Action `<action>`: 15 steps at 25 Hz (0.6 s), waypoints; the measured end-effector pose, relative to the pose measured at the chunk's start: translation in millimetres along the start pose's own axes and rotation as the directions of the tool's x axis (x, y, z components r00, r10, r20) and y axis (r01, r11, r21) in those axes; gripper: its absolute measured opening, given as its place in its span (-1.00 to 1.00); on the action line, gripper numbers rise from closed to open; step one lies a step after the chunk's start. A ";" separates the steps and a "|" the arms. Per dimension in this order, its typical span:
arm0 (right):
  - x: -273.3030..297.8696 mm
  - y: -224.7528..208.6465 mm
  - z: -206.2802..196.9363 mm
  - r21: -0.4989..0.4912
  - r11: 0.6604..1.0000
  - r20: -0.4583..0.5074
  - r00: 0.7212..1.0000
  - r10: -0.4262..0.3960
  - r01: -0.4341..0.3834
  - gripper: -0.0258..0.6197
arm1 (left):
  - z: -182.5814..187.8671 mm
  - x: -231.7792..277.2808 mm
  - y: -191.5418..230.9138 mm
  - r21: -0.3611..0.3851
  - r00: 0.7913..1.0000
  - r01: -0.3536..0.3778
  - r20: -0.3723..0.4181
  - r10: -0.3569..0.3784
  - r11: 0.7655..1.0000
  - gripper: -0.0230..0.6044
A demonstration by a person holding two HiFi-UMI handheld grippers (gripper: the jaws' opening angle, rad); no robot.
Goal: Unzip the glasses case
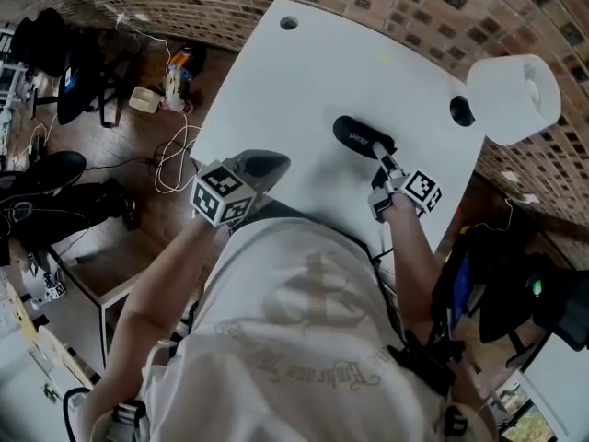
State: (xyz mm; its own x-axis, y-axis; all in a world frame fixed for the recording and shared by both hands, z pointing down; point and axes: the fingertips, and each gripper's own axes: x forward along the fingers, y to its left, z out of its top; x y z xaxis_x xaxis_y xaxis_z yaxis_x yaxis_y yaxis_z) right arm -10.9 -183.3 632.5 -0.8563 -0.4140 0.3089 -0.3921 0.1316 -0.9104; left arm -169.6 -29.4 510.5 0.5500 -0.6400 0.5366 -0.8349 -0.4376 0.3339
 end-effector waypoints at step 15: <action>-19.9 -18.4 15.9 0.037 0.977 0.084 0.974 -0.213 0.210 0.02 | 5.6 -3.1 -5.0 -0.052 0.998 -0.052 0.043 0.054 0.997 -0.91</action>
State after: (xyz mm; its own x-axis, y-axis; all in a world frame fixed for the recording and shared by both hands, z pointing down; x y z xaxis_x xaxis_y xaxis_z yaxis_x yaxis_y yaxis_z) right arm 18.7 -191.8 638.7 -0.7220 -0.5066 0.4713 -0.5507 0.0083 -0.8347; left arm -167.0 -28.8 502.8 0.5047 -0.6890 0.5202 -0.8621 -0.3705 0.3457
